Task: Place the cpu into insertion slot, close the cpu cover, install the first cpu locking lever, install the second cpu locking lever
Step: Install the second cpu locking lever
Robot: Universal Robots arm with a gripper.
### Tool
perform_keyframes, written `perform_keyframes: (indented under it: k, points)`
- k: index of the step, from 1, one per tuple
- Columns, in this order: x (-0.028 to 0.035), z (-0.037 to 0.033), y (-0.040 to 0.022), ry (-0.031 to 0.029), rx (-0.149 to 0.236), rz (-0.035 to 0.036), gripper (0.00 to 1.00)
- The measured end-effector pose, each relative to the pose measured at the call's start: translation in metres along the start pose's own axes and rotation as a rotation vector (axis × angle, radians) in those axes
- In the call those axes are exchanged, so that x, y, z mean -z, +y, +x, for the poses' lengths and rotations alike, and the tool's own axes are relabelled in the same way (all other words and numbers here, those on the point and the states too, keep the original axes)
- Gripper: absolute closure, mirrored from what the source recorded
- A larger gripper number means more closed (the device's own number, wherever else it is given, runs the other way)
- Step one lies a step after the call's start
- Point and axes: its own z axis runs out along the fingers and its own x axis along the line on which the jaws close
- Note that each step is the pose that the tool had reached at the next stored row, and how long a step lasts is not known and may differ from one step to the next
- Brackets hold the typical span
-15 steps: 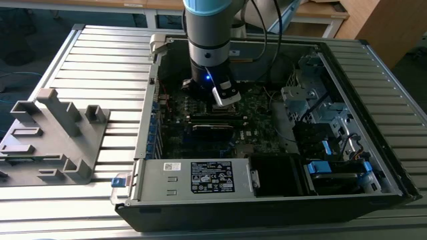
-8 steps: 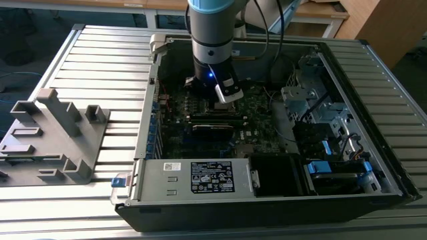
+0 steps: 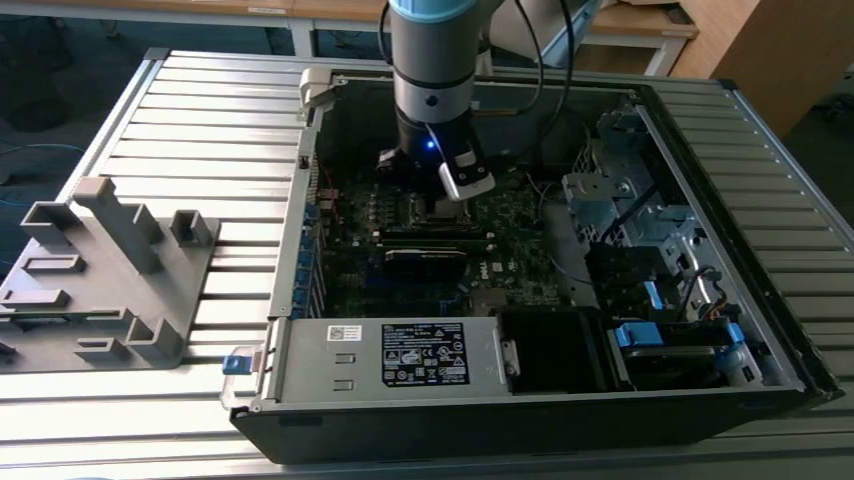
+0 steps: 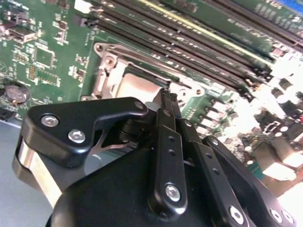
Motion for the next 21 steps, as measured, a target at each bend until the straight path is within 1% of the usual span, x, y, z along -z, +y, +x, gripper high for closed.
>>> perform_keyframes:
  k: [4,8,15,17,21]
  points:
    - [-0.0009,-0.0038,0.0054,0.0001,0.001,-0.0001,0.89]
    - [-0.0015,-0.0084,0.0083,0.0002,0.002,-0.0003,0.89]
    - [-0.0016,-0.0093,0.009,0.0002,0.002,-0.0003,0.89]
    - [0.0,-0.0094,0.0092,0.0003,0.002,-0.0001,0.89]
    - [0.0003,-0.0096,0.0093,0.0002,0.002,-0.0002,0.89]
